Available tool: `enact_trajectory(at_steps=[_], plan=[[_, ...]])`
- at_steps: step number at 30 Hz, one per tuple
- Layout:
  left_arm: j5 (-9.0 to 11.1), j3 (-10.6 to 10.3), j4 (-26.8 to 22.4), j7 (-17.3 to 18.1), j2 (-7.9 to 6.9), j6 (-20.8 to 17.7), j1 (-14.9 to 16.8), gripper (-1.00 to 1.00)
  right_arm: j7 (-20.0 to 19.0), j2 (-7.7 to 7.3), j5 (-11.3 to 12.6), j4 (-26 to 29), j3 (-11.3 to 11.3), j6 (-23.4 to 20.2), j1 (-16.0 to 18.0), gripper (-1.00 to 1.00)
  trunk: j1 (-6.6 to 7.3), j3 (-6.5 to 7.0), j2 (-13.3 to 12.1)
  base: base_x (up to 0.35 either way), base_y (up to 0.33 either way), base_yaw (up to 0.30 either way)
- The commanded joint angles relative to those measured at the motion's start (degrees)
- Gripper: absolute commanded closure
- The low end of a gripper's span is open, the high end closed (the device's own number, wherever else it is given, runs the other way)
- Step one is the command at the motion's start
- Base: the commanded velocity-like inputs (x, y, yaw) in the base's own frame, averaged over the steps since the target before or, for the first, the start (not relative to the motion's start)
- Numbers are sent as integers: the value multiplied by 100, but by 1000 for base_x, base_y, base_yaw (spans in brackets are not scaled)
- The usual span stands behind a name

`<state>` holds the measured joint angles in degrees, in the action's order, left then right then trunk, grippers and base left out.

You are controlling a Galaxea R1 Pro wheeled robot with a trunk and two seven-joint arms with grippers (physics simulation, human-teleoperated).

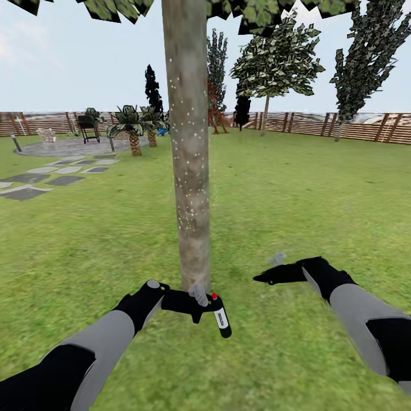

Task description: In the garden, pick up the pesticide atomizer on the floor and spray pesticide onto both trees until each tree trunk is fully covered.

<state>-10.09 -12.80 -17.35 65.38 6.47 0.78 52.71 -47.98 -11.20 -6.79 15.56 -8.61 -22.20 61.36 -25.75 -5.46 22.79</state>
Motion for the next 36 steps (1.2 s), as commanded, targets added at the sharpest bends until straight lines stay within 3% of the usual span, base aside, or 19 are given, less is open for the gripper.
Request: enact_trajectory(at_steps=[1,3,5,6,8,11,12,13,14,15,16,18,19,20,23,31,36], plan=[[-45,39,-5,11,1,10,6,100,217,-96,-33,64,11,-20,1,-100,-4,-13,13,0,0,0],[-44,62,-5,3,-4,10,7,100,780,-176,-29,95,37,-5,-6,-100,-4,-13,13,0,0,0],[-44,90,15,-50,-11,17,6,100,2098,-225,-8,-42,59,40,-139,-100,-4,-13,13,0,0,0],[-43,94,30,-172,-15,21,7,100,2424,-227,6,-133,61,136,-184,-100,-4,-13,13,0,0,0],[-34,99,176,-853,-25,39,5,100,3397,-231,44,-632,66,700,-335,-100,-4,-13,13,0,0,0],[-12,98,806,-2099,-14,165,5,100,4119,-222,114,-1530,75,1810,-552,-100,-4,-13,13,0,0,0],[48,106,1055,-2498,-11,343,6,100,4215,-220,178,-1653,79,2018,-748,-100,-4,-13,13,0,0,0],[108,112,1160,-2681,-12,440,5,100,4276,-219,271,-1732,82,2152,-908,-100,-4,-13,13,0,0,0],[318,123,1311,-3039,-15,628,4,100,4298,-218,331,-1760,83,2201,-982,-100,-4,-13,13,0,0,0],[633,129,1407,-3351,-20,761,-35,100,4329,-217,471,-1800,85,2271,-1126,-100,-4,-13,13,0,0,0],[1578,135,1535,-3895,-39,971,-438,100,4366,-209,776,-1861,81,2370,-1573,-100,-4,-13,13,0,0,0],[1855,133,1567,-4008,-42,1025,-574,100,4363,-175,863,-1879,79,2406,-2021,-100,-4,-13,13,0,0,0],[1858,130,1569,-4006,-40,1026,-576,100,4364,-169,865,-1879,81,2415,-2107,-100,-4,-13,13,0,0,0],[1867,123,1576,-3998,-28,1021,-587,100,4366,-154,874,-1879,85,2638,-2535,-100,-4,-13,13,0,0,0],[1870,113,1582,-3995,-12,1014,-613,100,4369,-144,879,-1880,83,3124,-2915,-100,-4,-13,13,0,-122,0],[1857,100,1581,-3991,140,985,-702,100,4376,-87,881,-1881,85,3328,-3129,-100,-4,-13,13,22,-287,-32],[1861,95,1577,-3998,153,985,-709,100,4369,74,881,-1881,87,3331,-3195,-100,-4,-13,13,124,-321,-254]])
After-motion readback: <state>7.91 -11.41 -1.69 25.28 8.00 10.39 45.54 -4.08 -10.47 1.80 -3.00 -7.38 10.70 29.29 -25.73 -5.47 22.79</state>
